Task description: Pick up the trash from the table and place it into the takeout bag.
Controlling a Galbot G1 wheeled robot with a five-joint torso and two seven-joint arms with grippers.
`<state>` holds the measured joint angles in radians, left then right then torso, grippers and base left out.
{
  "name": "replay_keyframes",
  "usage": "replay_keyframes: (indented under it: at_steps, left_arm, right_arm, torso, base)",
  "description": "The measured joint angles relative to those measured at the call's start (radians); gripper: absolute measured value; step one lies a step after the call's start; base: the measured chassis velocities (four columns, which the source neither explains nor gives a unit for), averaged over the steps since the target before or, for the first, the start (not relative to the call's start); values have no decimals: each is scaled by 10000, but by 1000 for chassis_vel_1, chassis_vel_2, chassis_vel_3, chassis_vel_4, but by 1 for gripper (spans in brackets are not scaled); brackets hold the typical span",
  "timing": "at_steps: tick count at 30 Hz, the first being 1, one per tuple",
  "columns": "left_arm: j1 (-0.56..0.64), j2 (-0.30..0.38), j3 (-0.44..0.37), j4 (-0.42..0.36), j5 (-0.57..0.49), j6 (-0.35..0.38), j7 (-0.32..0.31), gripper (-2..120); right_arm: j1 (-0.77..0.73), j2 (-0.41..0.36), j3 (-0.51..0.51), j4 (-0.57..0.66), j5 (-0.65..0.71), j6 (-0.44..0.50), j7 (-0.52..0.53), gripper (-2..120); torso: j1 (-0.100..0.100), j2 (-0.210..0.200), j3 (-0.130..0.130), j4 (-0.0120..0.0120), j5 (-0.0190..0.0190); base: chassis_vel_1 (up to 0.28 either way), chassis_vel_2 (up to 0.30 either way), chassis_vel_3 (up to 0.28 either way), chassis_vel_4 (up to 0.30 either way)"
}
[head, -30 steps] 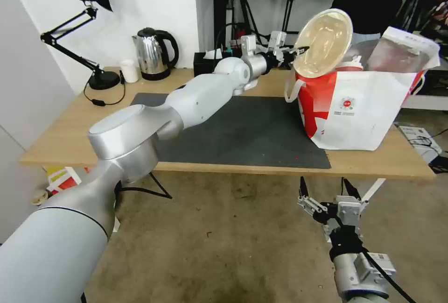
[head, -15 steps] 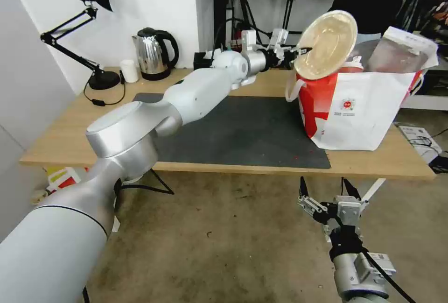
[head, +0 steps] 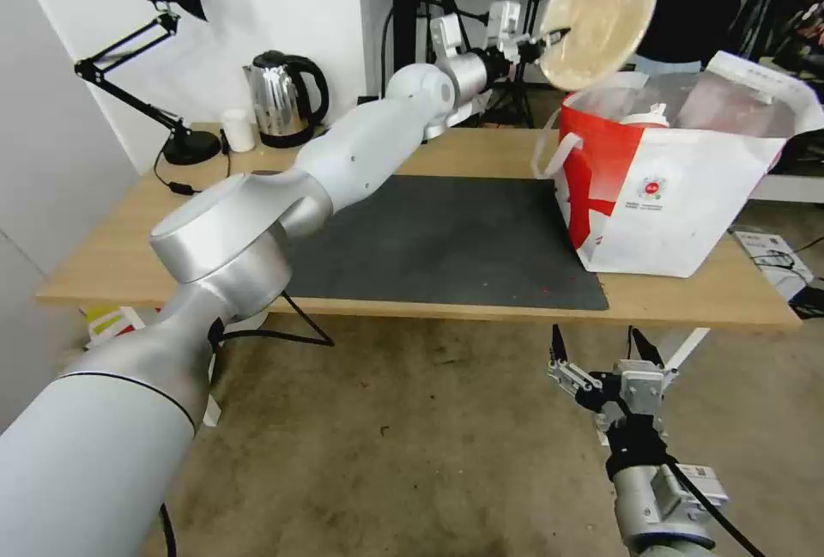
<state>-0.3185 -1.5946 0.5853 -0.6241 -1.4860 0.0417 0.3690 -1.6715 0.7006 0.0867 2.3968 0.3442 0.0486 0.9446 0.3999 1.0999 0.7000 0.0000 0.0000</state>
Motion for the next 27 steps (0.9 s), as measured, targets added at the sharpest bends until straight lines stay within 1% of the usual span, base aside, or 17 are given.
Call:
replay_keyframes:
  at_steps: [1, 2, 5, 6, 8, 15, 18, 27]
  left_arm:
    - [25, -2, 14, -75, 22, -82, -400, 0]
    - [25, -2, 14, -75, 22, -82, -400, 0]
    - [146, -5, 173, -248, 291, -425, -1286, 0]
    - [146, -5, 173, -248, 291, -425, -1286, 0]
    - [193, -7, 267, -254, 408, -537, -1476, 0]
    - [184, -8, 272, -209, 455, -486, -1477, 0]
    - [208, -8, 224, -270, 450, -415, -1282, 0]
    - [461, -7, 137, -516, 448, -378, -1032, 0]
  right_arm:
    - [0, 0, 0, 0, 0, 0, 0, 100]
    - [0, 0, 0, 0, 0, 0, 0, 100]
    - [0, 0, 0, 0, 0, 0, 0, 100]
    - [0, 0, 0, 0, 0, 0, 0, 100]
    - [0, 0, 0, 0, 0, 0, 0, 100]
    - [0, 0, 0, 0, 0, 0, 0, 100]
    - [0, 0, 0, 0, 0, 0, 0, 100]
    - [0, 0, 0, 0, 0, 0, 0, 100]
  torso:
    - [0, 0, 0, 0, 0]
    - [0, 0, 0, 0, 0]
    - [1, 0, 1, 0, 0]
    - [1, 0, 1, 0, 0]
    - [0, 0, 0, 0, 0]
    - [0, 0, 1, 1, 0]
    - [1, 0, 0, 0, 0]
    - [1, 0, 0, 0, 0]
  base:
    - [0, 0, 0, 0]
    - [0, 0, 0, 0]
    - [0, 0, 0, 0]
    - [0, 0, 0, 0]
    - [0, 0, 0, 0]
    - [0, 0, 0, 0]
    - [0, 0, 0, 0]
    - [0, 0, 0, 0]
